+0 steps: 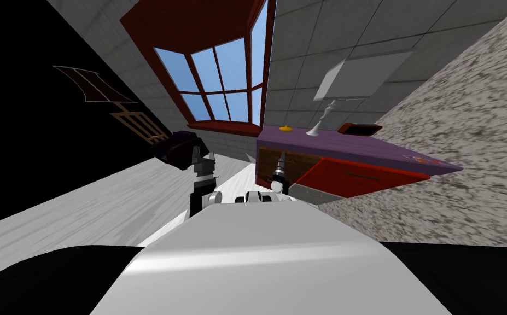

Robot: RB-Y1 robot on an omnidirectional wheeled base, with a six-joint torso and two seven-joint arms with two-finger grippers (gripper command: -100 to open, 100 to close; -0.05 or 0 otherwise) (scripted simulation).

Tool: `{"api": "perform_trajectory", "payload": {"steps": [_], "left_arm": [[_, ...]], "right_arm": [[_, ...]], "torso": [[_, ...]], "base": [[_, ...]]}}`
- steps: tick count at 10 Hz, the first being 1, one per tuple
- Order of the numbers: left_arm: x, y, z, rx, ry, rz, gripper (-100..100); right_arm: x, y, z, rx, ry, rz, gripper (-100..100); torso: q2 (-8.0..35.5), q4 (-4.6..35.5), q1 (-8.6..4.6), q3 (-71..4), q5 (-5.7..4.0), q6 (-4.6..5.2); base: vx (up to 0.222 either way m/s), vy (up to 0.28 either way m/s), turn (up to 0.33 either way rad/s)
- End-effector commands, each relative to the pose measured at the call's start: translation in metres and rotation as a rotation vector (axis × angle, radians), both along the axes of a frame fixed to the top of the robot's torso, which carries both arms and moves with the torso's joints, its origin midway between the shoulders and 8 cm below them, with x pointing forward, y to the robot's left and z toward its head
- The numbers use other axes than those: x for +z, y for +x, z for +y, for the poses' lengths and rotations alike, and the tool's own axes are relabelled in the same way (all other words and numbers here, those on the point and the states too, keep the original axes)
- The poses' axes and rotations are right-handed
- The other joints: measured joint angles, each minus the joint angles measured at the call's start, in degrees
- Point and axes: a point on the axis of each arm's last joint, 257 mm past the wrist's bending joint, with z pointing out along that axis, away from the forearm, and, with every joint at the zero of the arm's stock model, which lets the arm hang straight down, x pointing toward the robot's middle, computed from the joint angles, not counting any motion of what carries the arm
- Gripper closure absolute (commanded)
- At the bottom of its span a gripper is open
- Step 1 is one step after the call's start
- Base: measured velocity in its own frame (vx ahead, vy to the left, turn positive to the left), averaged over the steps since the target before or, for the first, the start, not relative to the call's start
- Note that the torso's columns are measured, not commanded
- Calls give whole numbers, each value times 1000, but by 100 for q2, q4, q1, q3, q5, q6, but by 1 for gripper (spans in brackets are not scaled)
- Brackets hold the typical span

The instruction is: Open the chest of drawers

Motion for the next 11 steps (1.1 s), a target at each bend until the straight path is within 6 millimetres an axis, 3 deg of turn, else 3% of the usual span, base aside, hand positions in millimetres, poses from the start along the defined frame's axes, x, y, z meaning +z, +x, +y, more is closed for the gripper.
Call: {"api": "perform_trajectory", "payload": {"steps": [1,4,6,10,11], "left_arm": [[0,0,0,0,0,0,0],[0,0,0,0,0,0,0],[0,0,0,0,0,0,0],[0,0,0,0,0,0,0],[0,0,0,0,0,0,0]], "right_arm": [[-26,0,5,29,59,36,-100],[-53,-1,4,48,124,65,-100],[-64,-2,2,54,143,78,-100],[-54,5,7,53,138,70,-100],[-59,1,3,51,137,71,100]], "torso": [[-28,-20,5,-15,-8,-13],[-64,-37,30,-36,-10,-42],[-23,4,25,-18,13,0],[70,60,-31,37,19,39],[75,60,-13,39,24,38]], "base": [[-2,18,10],[9,25,22],[4,56,68],[37,-14,-12],[-33,17,44]]}}
